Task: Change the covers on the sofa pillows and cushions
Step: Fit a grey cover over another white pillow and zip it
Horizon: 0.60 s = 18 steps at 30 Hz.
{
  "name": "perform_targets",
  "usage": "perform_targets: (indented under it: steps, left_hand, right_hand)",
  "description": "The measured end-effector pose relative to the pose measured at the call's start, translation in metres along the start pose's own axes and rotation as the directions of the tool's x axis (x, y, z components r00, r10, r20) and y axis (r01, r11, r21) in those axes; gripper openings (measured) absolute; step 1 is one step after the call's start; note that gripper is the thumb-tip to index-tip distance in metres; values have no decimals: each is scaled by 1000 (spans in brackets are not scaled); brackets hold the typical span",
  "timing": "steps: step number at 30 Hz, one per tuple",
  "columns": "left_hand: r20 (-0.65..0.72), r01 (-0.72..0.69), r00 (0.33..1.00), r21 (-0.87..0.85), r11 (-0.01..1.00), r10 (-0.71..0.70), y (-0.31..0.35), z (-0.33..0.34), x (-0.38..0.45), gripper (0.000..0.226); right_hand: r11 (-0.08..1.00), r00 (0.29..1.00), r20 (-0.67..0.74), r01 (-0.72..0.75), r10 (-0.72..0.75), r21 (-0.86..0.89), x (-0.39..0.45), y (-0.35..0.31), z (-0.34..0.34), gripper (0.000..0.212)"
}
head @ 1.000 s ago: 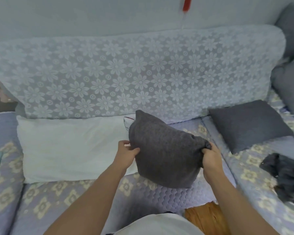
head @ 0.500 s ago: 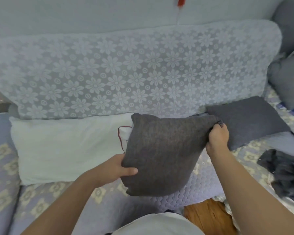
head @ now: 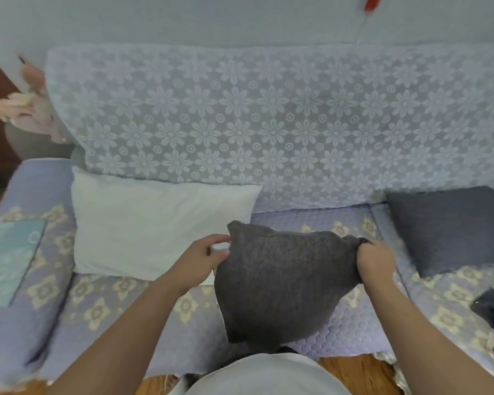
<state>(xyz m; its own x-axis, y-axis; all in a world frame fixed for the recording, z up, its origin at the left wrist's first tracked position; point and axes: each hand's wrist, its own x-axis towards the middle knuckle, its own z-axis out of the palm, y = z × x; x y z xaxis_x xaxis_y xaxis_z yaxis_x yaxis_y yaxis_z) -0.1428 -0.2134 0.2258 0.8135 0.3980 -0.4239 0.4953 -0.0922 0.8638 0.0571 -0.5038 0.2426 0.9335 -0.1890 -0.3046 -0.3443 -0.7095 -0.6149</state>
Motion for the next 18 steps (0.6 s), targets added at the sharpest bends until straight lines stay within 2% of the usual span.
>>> perform_targets:
  steps: [1, 2, 4, 5, 6, 7, 8, 10, 11, 12, 15, 18]
  left_hand:
    - [24, 23, 999, -42, 999, -22, 0, 5, -3, 31]
    - [26, 33, 999, -191, 981, -28, -1, 12, -5, 33]
    - [25, 81, 996, -583, 808, -81, 3, 35, -15, 30]
    - [38, 85, 996, -688, 721, -81, 4, 48, -21, 26]
    - [47, 87, 996, -723, 685, -77, 5, 62, -26, 23]
    - [49, 82, 997, -704, 705, -67, 6, 75, -30, 20]
    - [43, 59, 998, -642, 764, -42, 8, 88, -33, 18]
    - [22, -35, 998, -471, 881, 52, 16, 105, -36, 14]
    - [13, -84, 995, -401, 912, 97, 20, 110, -35, 15]
    - [10, -131, 990, -336, 933, 143, 23, 113, -34, 19]
    - [6, -198, 979, -218, 956, 205, 22, 117, -34, 19]
    - [-51, -204, 979, -162, 966, 198, 13, 121, -38, 17]
  right_hand:
    - [998, 999, -32, 12, -14, -65, -4, -2, -4, 29]
    - [990, 995, -88, 27, -40, -137, -7, -3, -7, 29]
    - [966, 965, -208, 107, -158, -235, -14, -7, -14, 33]
    - [950, 926, -270, 202, -265, -239, -19, -9, -15, 38]
    - [917, 863, -319, 337, -392, -215, -26, -14, -15, 40]
    - [855, 791, -326, 479, -519, -199, -39, -23, -12, 35]
    - [769, 722, -265, 610, -639, -192, -53, -30, -6, 24]
    - [644, 659, 28, 742, -751, -184, -82, -44, 12, 8]
    - [621, 657, 153, 750, -738, -227, -92, -46, 22, 12]
    - [623, 685, 215, 725, -696, -294, -95, -43, 29, 16]
    - [679, 802, 207, 587, -560, -441, -85, -34, 20, 23]
    - [671, 831, 303, 556, -466, -490, -82, -32, -8, 35]
